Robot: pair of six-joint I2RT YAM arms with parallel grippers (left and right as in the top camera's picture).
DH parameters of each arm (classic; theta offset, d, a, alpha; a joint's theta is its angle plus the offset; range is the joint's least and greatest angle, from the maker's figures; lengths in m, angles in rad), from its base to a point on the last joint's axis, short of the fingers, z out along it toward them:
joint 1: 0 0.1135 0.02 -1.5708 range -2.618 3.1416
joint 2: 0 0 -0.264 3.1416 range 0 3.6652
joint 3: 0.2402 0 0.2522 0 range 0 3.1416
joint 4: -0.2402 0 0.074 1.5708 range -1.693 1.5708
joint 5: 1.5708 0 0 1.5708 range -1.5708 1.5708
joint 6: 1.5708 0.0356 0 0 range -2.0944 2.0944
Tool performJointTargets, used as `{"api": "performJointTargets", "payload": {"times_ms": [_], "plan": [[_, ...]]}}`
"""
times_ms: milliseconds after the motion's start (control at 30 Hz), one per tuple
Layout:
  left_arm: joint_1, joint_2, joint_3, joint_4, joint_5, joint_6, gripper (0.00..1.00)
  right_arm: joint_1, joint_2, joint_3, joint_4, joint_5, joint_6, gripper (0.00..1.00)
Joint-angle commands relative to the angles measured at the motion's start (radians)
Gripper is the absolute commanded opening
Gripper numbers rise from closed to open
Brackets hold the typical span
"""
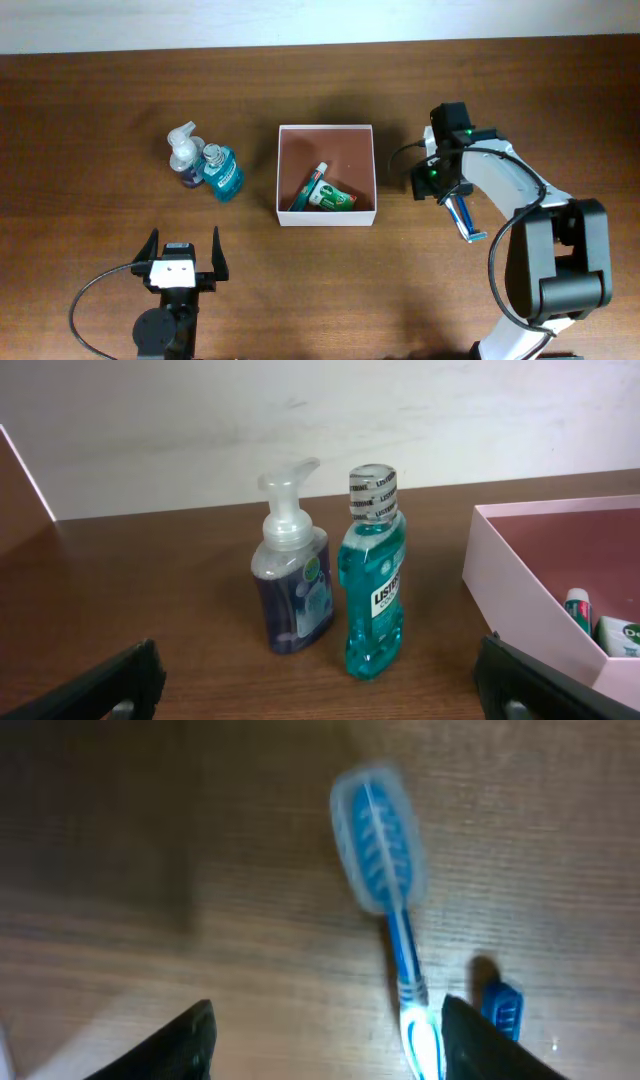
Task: Pack container
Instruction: 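Grasp the blue toothbrush with the right gripper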
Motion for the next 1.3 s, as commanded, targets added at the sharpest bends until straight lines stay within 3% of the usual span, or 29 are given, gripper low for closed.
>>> {"api": "performJointTargets", "payload": {"times_ms": [0, 233, 433, 633, 933, 1100, 1267], "plan": [[0.006, -0.005, -0.007, 0.002, 0.014, 0.012, 0.99, 0.003, -0.016, -0.037, 0.048, 0.025, -0.029, 0.65], [0.006, -0.005, -0.007, 0.002, 0.014, 0.012, 0.99, 0.003, -0.016, -0.052, 0.094, 0.072, -0.036, 0.56], [0.006, -0.005, -0.007, 0.002, 0.014, 0.012, 1.0, 0.002, 0.001, -0.055, 0.095, 0.073, -0.043, 0.34], [0.006, -0.005, -0.007, 0.002, 0.014, 0.012, 0.99, 0.002, 0.036, -0.055, 0.093, 0.076, -0.043, 0.27], [0.006, -0.005, -0.007, 0.002, 0.014, 0.012, 0.99, 0.002, 0.038, -0.055, 0.092, 0.076, -0.042, 0.04], [0.006, -0.005, -0.007, 0.002, 0.014, 0.012, 0.99, 0.002, 0.038, -0.02, 0.031, 0.073, -0.042, 0.04], [0.006, -0.005, -0.007, 0.002, 0.014, 0.012, 0.99, 0.004, 0.015, 0.194, -0.21, 0.038, -0.043, 0.04]]}}
